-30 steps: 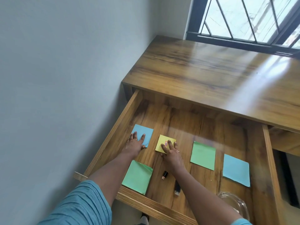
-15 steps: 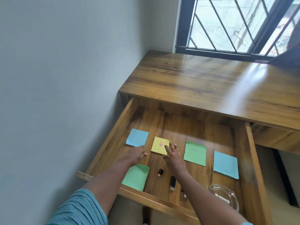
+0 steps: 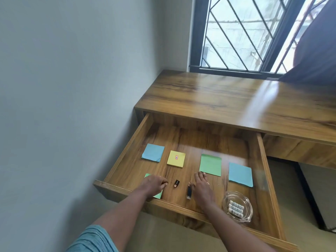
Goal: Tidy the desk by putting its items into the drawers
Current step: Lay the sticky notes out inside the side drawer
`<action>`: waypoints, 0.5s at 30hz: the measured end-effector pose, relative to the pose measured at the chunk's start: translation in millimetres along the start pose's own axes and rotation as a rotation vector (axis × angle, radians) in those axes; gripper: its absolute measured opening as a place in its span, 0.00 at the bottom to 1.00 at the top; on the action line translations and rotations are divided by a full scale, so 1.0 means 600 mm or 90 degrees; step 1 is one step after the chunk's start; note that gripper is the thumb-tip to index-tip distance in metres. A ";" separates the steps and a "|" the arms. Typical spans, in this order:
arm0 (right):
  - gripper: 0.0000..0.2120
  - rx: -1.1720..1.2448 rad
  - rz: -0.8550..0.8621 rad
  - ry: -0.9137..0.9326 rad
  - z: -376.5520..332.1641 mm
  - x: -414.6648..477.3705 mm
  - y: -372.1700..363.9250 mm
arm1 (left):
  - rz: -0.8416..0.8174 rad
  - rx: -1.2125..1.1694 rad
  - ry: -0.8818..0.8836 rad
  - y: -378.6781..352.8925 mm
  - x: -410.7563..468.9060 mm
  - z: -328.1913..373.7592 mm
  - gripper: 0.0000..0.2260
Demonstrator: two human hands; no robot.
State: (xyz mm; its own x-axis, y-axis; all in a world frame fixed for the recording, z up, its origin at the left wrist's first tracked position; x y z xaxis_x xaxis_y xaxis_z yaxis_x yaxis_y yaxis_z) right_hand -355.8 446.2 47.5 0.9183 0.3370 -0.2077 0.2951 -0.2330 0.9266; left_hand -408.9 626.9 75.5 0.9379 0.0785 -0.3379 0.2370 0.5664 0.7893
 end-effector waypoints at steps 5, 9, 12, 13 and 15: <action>0.25 0.017 0.060 -0.111 0.009 -0.030 0.001 | 0.126 -0.035 0.148 -0.006 -0.015 -0.010 0.14; 0.24 0.012 0.135 -0.201 0.005 -0.058 0.015 | 0.201 -0.083 0.238 -0.015 -0.046 0.004 0.14; 0.24 -0.022 0.178 -0.266 -0.005 -0.085 0.014 | 0.224 -0.102 0.156 -0.022 -0.070 0.011 0.16; 0.25 -0.040 0.190 -0.290 -0.010 -0.097 0.010 | 0.208 -0.104 0.085 -0.026 -0.079 0.011 0.17; 0.30 -0.036 0.196 -0.355 -0.020 -0.122 0.002 | 0.153 -0.095 -0.058 -0.036 -0.099 0.008 0.18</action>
State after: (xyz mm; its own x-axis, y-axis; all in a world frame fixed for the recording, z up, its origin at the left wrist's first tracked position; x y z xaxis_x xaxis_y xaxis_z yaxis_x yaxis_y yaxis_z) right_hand -425.9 432.2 67.9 0.9625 -0.2671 -0.0467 -0.0050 -0.1895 0.9819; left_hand -468.3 606.0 81.1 0.9830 0.1556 -0.0975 -0.0289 0.6556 0.7546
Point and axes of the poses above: each hand's wrist, its own x-axis towards the middle knuckle, its own y-axis out of the back of the hand, z = x × y, the point moved 2 cm from there along x, towards the middle knuckle, and after that the axes turned 10 degrees about -x, right-handed, at the moved point
